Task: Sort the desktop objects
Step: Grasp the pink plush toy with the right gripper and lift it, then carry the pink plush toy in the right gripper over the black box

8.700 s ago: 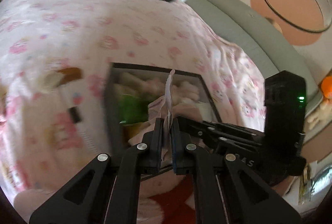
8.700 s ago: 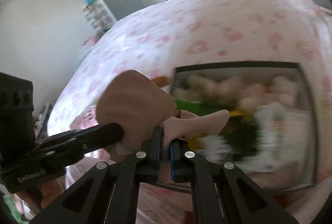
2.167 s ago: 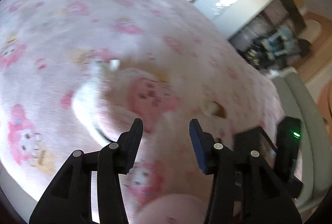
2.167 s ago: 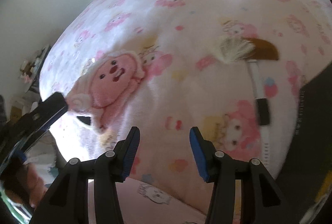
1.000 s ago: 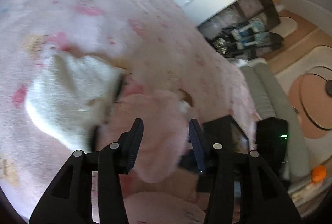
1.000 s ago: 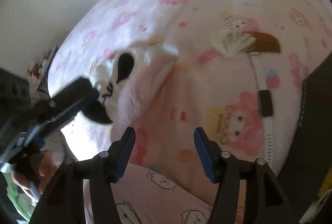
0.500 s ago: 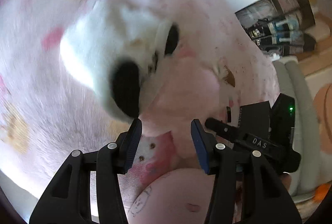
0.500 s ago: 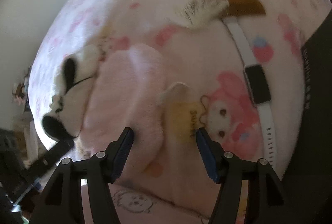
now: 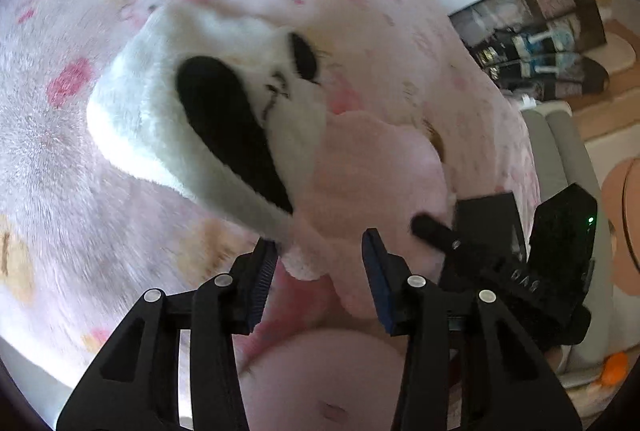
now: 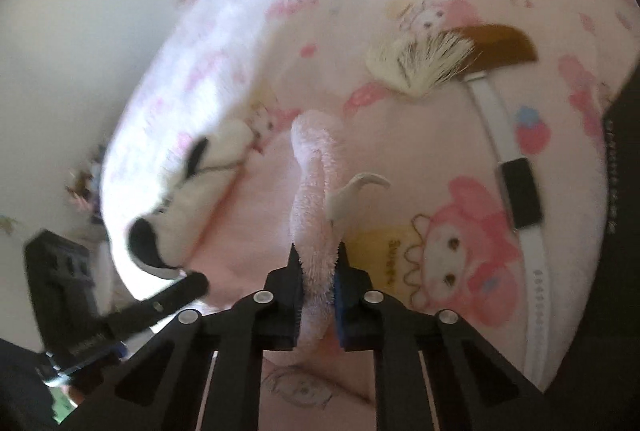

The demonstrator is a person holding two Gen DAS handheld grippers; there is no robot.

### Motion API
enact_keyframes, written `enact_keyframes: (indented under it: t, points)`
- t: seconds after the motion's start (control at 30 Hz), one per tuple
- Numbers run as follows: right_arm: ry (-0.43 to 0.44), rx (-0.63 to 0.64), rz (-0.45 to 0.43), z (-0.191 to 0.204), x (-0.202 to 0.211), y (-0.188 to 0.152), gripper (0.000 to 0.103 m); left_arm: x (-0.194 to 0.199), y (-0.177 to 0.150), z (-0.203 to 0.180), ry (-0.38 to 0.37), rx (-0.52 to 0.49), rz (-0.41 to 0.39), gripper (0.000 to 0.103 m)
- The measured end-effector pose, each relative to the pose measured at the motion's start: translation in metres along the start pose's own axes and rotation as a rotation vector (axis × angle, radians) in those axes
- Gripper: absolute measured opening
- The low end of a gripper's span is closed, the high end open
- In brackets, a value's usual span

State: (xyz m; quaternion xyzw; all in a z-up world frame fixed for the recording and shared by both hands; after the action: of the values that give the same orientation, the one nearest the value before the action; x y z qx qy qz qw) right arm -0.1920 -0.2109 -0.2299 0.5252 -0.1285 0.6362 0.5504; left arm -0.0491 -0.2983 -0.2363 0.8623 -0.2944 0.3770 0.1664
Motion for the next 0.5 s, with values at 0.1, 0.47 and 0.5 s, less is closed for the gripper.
enact_keyframes:
  t: [0.1, 0.47, 0.5]
  points:
    - [0.011, 0.03, -0.078, 0.011, 0.036, 0.001, 0.009, 0.011, -0.013, -0.022, -0.008, -0.048, -0.008, 0.047]
    - [-0.016, 0.104, -0.192, -0.001, 0.118, -0.016, 0.008, 0.041, -0.034, -0.092, -0.191, -0.094, -0.034, 0.059]
    - [-0.007, 0.104, -0.191, 0.0, 0.121, -0.018, 0.008, 0.038, -0.035, -0.098, -0.206, -0.095, -0.022, 0.06]
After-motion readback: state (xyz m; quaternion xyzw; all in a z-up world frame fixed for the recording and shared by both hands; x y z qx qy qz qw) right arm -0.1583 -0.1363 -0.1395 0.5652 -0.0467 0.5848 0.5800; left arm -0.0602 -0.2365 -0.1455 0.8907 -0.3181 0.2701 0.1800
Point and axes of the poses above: each gripper's, at about its wrist camera, not at the fingertips, and x roughly against the way its jaws point, z to its left, y to its top, the point moved 6 cm from there along -x, roughly the way its jaws point, and after that the axes turned 14 degrees about x, right-handed, at the moved point
